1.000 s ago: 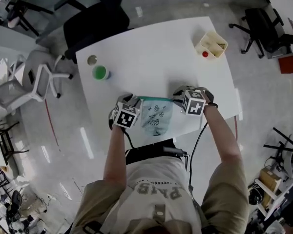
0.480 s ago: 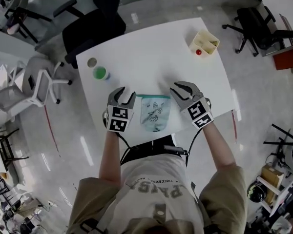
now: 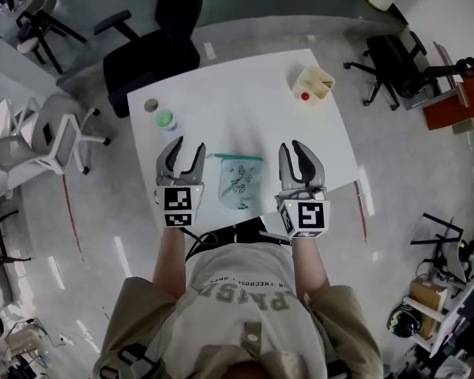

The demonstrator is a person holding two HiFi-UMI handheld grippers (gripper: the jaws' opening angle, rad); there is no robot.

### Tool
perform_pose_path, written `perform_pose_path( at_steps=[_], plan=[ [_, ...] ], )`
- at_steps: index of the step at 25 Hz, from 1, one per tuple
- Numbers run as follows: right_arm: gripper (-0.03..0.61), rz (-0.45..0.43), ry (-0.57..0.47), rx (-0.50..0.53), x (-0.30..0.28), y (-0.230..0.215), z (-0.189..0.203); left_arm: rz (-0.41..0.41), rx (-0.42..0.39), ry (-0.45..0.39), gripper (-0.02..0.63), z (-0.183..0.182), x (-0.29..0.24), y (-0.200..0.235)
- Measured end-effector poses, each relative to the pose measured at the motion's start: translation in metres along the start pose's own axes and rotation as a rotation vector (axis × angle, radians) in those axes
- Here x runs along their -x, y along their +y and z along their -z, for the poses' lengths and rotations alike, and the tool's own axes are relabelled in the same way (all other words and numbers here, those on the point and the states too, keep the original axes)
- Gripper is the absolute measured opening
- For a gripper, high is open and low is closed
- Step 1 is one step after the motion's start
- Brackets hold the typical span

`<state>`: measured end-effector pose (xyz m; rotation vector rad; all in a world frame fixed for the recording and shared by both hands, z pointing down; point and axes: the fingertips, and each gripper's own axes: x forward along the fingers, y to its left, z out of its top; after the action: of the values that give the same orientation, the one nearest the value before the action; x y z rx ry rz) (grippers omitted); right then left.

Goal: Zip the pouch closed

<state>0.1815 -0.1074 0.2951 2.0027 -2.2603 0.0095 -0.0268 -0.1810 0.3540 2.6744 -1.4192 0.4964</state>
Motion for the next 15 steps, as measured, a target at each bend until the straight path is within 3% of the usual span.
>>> perform_pose_path(
  at_steps=[5,9,13,15],
  plan=[
    [0.066,0.056,-0.044,-0.027,0.018,-0.001,-0.015,-0.03,-0.002,-0.078,0.167,-0.022,0.021,-0.005],
    [0.008,0.044,-0.095,0.069,0.025,0.011,-0.039,-0.042,0.007,-0.151,0.113,-0.041,0.031,-0.008],
    [0.002,0.031,-0.137,0.123,0.029,0.02,-0.055,-0.031,0.059,-0.232,0.104,-0.059,0.039,-0.015],
    [0.002,0.028,-0.146,0.128,0.03,0.023,-0.061,-0.046,0.056,-0.281,0.063,-0.069,0.046,-0.016]
  ],
)
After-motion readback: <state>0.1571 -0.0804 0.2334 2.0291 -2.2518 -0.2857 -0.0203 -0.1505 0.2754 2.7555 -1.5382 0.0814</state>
